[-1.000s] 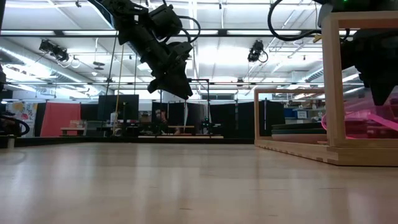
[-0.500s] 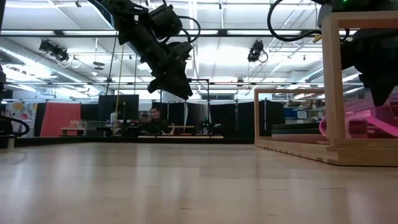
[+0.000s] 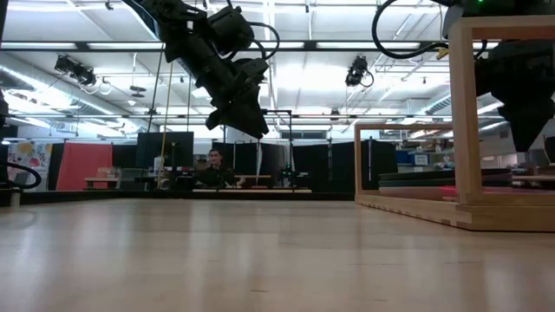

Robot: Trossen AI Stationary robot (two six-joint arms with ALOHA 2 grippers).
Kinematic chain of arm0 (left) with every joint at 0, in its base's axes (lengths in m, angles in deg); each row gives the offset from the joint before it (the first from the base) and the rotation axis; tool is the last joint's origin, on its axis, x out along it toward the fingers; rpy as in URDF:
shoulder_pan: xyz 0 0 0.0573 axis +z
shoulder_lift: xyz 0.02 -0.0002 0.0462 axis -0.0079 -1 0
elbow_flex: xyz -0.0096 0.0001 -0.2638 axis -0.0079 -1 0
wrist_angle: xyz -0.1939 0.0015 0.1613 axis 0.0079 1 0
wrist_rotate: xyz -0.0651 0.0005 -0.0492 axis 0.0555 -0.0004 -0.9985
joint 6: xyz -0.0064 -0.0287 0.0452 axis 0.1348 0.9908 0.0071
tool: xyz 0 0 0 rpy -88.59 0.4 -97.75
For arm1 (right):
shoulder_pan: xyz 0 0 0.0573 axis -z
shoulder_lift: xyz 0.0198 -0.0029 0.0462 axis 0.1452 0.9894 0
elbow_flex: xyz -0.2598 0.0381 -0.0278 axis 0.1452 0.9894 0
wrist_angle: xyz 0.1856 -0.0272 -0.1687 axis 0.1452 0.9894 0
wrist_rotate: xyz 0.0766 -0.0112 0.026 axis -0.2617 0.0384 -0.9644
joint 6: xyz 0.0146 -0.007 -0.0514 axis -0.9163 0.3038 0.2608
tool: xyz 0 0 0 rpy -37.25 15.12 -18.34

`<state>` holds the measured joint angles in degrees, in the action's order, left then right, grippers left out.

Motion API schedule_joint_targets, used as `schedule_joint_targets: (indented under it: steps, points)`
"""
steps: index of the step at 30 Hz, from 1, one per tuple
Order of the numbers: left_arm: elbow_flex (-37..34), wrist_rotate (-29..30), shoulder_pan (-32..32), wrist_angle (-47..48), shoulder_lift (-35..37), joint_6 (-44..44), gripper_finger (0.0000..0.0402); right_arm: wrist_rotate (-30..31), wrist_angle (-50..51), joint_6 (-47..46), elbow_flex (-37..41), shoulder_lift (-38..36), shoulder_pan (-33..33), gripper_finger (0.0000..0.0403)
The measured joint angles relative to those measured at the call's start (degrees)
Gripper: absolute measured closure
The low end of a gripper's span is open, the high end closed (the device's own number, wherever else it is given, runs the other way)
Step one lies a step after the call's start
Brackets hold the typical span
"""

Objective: Place and stack plates onto a shelf
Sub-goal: Return to Home Position

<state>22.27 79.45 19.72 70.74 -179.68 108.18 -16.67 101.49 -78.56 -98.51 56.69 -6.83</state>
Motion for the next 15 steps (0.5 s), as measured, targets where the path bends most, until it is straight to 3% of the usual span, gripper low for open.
schedule_joint_targets:
  steps: [8,15]
  points:
    - [0.00,0.00,-0.02,-0.02,0.00,-0.04,0.0299,0.67,0.00,0.10,0.02,0.00,0.00,0.0257]
    - [0.00,0.03,0.00,-0.03,0.02,-0.55,0.0299,5.76,-1.85,0.43,0.02,0.00,0.00,0.0258]
